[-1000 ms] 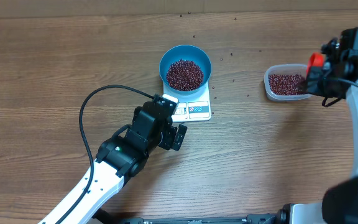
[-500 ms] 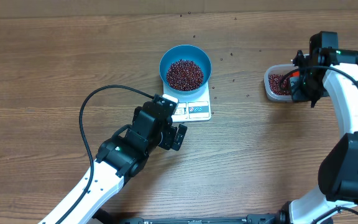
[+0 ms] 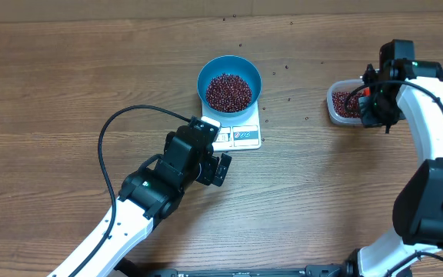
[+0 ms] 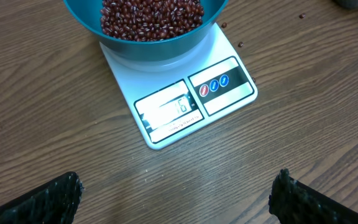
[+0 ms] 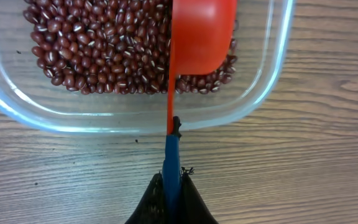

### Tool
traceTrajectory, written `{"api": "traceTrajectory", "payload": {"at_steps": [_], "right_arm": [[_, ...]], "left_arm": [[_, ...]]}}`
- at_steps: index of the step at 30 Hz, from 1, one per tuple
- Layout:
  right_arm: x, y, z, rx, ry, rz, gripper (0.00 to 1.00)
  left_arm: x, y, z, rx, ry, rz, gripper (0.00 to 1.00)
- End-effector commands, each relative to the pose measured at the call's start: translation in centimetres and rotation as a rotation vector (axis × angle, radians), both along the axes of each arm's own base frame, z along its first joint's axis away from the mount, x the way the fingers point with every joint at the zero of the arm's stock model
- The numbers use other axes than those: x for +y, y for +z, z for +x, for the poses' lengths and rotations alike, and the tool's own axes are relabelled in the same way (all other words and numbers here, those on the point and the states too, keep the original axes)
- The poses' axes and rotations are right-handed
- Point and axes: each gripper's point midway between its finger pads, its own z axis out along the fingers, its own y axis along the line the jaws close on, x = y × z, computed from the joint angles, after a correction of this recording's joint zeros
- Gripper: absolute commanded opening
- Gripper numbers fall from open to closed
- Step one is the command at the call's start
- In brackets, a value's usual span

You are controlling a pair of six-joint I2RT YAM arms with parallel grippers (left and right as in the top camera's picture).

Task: Scoop item into bowl and weigh 150g on scale
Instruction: 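Dig the scoop into the red beans in the tub with right gripper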

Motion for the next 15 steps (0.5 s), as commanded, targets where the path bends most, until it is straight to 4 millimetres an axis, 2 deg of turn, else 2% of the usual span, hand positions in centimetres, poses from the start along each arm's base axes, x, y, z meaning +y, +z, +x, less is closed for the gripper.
{"api": "traceTrajectory", "payload": {"at_steps": [1, 7, 15], "right_arm": [[0.6, -1.4, -0.2, 0.050, 0.016, 0.001, 0.04], [3.6, -2.1, -0.4, 0.082, 0.103, 0.096, 0.04], [5.8, -2.2, -0.6, 0.081, 0.113, 0.213, 0.04]], "left_arm": [[0.3, 0.1, 0.3, -0.010, 0.006, 0.014, 0.99], [0.3, 0.1, 0.3, -0.010, 0.005, 0.014, 1.00], [0.3, 0.1, 0.3, -0.010, 0.006, 0.014, 1.00]]}}
